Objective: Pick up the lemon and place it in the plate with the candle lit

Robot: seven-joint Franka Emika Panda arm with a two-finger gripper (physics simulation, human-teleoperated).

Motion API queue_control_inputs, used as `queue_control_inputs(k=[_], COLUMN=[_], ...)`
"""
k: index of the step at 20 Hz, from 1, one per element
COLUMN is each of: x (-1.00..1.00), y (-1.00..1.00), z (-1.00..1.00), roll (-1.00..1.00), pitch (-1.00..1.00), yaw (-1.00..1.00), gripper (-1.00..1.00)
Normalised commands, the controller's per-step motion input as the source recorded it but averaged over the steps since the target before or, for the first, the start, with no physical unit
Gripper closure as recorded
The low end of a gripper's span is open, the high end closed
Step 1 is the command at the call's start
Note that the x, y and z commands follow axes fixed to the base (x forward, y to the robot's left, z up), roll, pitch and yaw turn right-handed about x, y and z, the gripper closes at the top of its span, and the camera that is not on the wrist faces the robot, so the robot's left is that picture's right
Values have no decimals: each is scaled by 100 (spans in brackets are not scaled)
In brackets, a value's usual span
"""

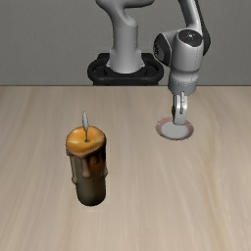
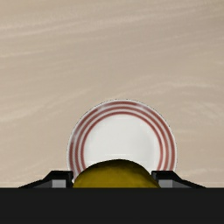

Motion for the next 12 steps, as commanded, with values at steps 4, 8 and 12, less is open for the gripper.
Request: queue_control_inputs(k=[4,8,12], x=[0,0,0], y=[0,0,0], z=[0,0,0], roll=[0,0,0], pitch=[0,0,0], yaw=[0,0,0], gripper=[-100,-100,-100])
